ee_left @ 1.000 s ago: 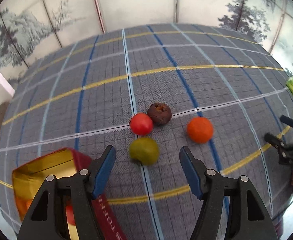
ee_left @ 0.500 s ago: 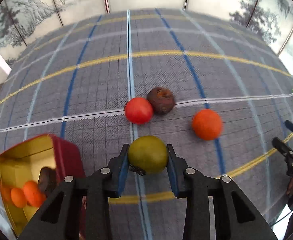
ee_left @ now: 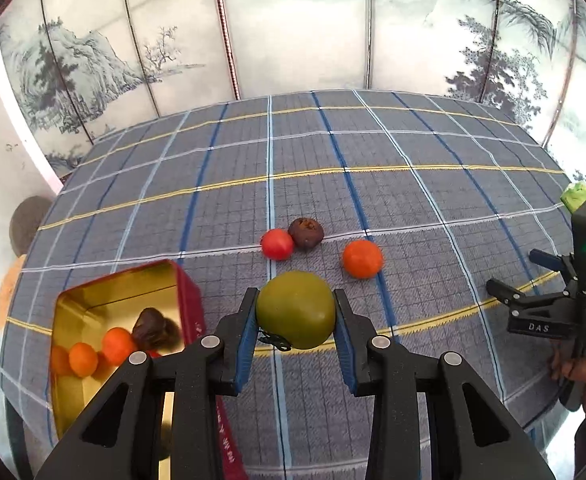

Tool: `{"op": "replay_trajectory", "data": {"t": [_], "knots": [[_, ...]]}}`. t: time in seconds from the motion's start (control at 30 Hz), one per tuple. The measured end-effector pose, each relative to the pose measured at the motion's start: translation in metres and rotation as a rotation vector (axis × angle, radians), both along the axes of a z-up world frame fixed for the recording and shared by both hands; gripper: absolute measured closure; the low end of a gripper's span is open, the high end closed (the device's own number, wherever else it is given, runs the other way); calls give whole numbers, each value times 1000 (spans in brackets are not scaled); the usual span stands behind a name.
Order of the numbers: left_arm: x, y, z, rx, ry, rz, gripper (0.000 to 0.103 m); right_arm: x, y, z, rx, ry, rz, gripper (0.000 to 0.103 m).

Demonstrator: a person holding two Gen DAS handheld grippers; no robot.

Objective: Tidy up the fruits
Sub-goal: 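Carry the green lime with the left gripper over the tin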

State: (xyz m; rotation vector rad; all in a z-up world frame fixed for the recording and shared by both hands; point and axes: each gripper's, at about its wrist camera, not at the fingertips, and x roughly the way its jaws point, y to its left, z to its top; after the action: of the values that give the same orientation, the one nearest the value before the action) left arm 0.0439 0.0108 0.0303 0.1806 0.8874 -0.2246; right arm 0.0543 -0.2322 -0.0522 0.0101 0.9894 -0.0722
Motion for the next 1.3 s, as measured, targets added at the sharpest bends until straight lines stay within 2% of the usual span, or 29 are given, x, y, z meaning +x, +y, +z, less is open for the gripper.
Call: {"op": "replay_trajectory", "data": {"t": [0.73,1.3], "knots": [[-39,49,-13,1,-28,118,67,-5,-2,0,-6,-5,-29,0],[-58,120,-31,-29,5,271,66,-5,-2,0,-8,-5,-31,0]]}}
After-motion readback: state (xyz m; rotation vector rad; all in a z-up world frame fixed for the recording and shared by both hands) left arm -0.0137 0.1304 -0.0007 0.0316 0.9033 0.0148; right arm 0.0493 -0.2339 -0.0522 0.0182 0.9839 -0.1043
